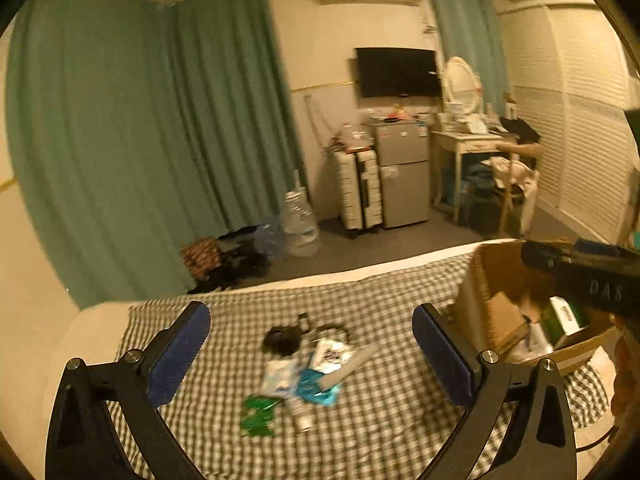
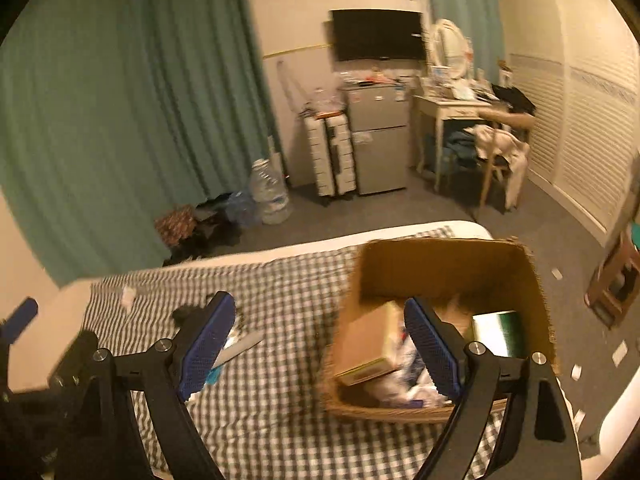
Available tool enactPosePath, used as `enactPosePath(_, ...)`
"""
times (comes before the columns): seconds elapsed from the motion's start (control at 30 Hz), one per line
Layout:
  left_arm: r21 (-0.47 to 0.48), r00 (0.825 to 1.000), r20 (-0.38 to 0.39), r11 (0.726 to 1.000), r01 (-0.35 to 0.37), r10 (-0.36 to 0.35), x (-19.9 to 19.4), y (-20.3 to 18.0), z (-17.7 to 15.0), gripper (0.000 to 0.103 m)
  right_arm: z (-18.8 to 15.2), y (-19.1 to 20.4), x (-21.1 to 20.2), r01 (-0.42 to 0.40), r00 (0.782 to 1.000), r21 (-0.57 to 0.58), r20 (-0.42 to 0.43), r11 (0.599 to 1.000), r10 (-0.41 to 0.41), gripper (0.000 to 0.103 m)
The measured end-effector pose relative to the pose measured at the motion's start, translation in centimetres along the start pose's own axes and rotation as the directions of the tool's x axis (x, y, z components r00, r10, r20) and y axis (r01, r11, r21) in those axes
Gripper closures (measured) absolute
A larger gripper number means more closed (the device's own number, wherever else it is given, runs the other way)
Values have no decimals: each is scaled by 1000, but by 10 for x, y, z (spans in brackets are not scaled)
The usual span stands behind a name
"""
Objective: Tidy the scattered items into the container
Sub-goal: 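Carry the tan box and comb into the cardboard box and release both, then move both open tools back over the remaining items on the bed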
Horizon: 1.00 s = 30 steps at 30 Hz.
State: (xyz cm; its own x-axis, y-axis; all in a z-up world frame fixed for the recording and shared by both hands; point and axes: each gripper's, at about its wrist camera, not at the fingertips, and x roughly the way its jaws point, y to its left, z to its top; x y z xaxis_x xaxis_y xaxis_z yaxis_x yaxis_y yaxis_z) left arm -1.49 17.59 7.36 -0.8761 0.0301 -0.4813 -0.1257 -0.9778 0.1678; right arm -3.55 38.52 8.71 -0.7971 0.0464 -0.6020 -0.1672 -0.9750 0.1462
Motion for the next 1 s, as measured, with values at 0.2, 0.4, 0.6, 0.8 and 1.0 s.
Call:
enactPosePath(0.2, -78, 996, -75, 995, -55, 49, 27, 71, -40, 0, -27, 69, 24, -77, 995, -81, -73, 994, 71, 16)
enactPosePath(0.4, -88, 985, -166, 994, -70, 54, 76, 114, -104, 0, -64, 113, 73, -55, 988, -153, -153, 987, 31, 16)
enactPosePath(0.6, -134, 937, -348, 988, -72, 21, 141, 126, -168, 0, -88, 135, 129, -85, 973, -129, -222, 988, 55, 16)
enactPosePath(0.8, -183, 882, -458, 983, 29, -112, 191, 114, -199, 0, -109, 137, 186, -100, 952, -39, -295, 994, 84, 16)
enactPosePath(1.0, -237, 793, -563, 965, 117, -234, 243, 106, -214, 42, -134, 139, 221, -93, 920, -49, -385, 994, 67, 16)
